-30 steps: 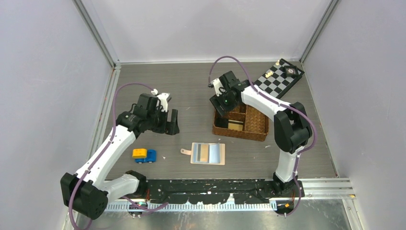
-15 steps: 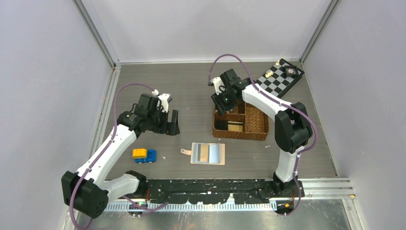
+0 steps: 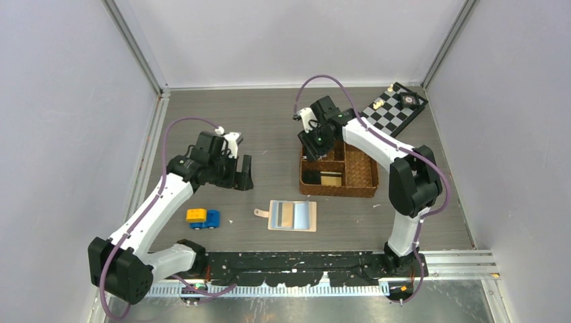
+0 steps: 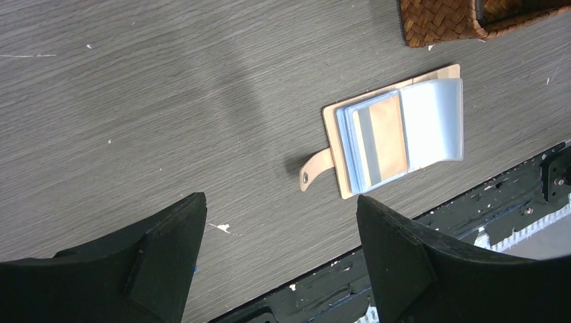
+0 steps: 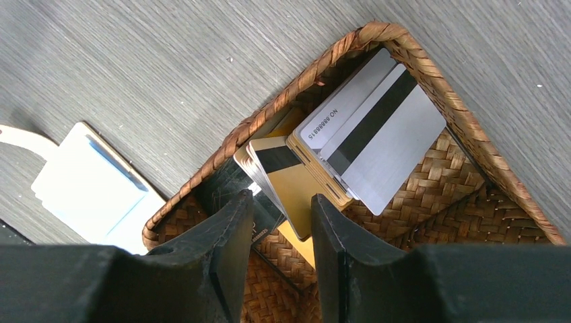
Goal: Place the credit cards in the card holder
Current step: Pick up the credit card from the storage box.
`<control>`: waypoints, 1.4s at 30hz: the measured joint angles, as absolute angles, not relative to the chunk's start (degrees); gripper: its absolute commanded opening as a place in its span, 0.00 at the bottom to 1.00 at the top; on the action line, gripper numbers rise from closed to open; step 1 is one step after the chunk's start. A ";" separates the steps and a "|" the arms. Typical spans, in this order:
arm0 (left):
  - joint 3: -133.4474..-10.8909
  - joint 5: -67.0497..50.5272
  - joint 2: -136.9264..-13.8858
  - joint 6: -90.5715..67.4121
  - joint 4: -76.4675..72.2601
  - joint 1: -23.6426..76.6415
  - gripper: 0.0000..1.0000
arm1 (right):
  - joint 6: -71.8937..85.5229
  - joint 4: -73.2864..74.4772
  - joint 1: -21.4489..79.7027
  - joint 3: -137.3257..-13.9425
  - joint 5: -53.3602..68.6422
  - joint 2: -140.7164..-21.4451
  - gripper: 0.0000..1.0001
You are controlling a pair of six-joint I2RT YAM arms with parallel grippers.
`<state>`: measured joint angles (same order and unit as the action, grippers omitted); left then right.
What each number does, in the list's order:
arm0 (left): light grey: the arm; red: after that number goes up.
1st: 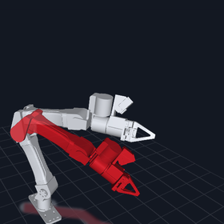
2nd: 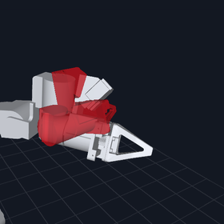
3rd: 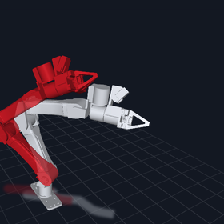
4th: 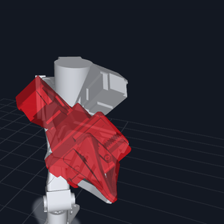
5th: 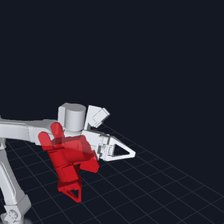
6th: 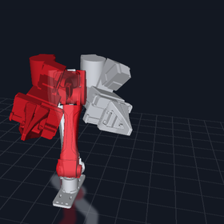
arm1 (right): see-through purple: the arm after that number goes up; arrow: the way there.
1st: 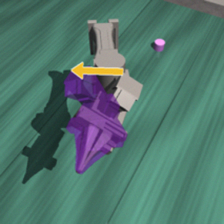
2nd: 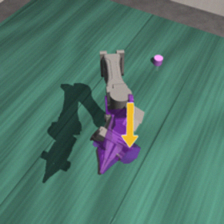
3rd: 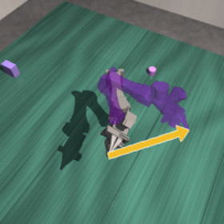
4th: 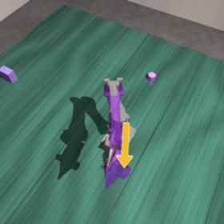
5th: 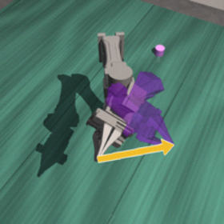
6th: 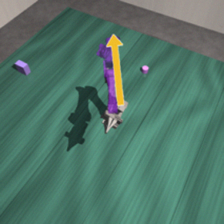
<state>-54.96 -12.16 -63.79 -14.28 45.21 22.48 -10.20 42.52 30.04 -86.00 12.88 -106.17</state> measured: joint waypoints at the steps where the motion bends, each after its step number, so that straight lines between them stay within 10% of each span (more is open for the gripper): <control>1: -54.96 -12.23 -63.92 -14.31 45.21 22.48 0.84 | -10.20 42.54 30.04 -86.00 13.08 -105.91 0.42; 42: -54.94 -13.54 -64.93 -14.31 45.23 22.48 0.85 | -10.13 44.03 30.04 -86.70 13.41 -103.20 0.20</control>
